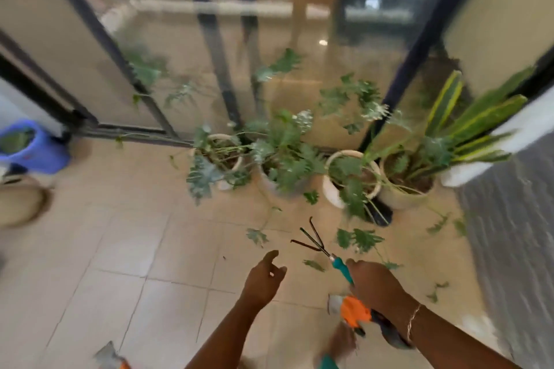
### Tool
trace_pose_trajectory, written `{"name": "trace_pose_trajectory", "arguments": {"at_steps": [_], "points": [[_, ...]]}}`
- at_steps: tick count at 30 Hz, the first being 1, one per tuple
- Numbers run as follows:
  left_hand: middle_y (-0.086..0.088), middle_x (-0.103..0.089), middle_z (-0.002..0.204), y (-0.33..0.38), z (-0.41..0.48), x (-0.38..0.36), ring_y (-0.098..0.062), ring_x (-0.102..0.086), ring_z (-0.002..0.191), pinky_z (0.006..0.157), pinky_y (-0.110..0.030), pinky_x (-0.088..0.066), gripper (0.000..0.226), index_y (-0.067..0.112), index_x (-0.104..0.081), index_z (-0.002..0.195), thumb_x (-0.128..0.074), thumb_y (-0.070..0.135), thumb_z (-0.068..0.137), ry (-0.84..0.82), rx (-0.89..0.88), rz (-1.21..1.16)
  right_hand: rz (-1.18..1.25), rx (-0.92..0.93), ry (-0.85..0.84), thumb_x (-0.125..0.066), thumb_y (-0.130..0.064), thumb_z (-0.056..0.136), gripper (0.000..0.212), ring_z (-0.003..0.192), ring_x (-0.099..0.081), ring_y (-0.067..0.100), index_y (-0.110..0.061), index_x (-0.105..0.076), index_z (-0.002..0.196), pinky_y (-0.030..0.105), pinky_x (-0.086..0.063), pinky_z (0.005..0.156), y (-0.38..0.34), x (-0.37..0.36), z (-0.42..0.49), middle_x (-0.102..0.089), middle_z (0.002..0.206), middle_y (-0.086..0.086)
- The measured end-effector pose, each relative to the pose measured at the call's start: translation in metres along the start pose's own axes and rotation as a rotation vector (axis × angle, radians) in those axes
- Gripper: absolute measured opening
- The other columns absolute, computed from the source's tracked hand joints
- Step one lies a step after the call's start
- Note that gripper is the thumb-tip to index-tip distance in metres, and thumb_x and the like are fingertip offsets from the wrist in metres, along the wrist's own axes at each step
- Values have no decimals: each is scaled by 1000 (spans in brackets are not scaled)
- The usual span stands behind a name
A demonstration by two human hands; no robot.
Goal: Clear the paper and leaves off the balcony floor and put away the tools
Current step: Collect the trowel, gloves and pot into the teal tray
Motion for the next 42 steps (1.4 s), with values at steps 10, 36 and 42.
{"name": "trace_pose_trajectory", "arguments": {"at_steps": [10, 36, 42], "points": [[-2, -63, 112, -189, -100, 206, -18, -57, 110, 93, -25, -42, 50, 18, -36, 141, -51, 29, 95, 379, 156, -186, -173, 327, 44, -49, -35, 92, 41, 113, -56, 22, -16, -42, 127, 30, -44, 88, -282, 64, 60, -57, 123, 3], [-2, -63, 116, -460, -123, 545, -17, -59, 106, 88, -23, -43, 35, 16, -53, 126, -56, 25, 92, 898, 666, -663, -666, 1017, 143, -43, -35, 95, 37, 112, -56, 24, -17, -42, 127, 32, -42, 88, -767, 275, 275, -56, 124, 2], [1, -60, 101, -491, -116, 604, -10, -53, 93, 76, -19, -36, 28, 13, -57, 119, -55, 21, 93, 1004, 668, -744, -714, 1086, 179, -44, -36, 94, 33, 109, -57, 21, -19, -46, 122, 29, -42, 84, -863, 308, 305, -58, 120, 0]]}}
Point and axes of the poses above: each hand's wrist, its own z-axis towards the middle knuckle, its own x-axis out of the back of the hand, y = z × x, the point moved 5 cm from there along z, towards the middle knuckle
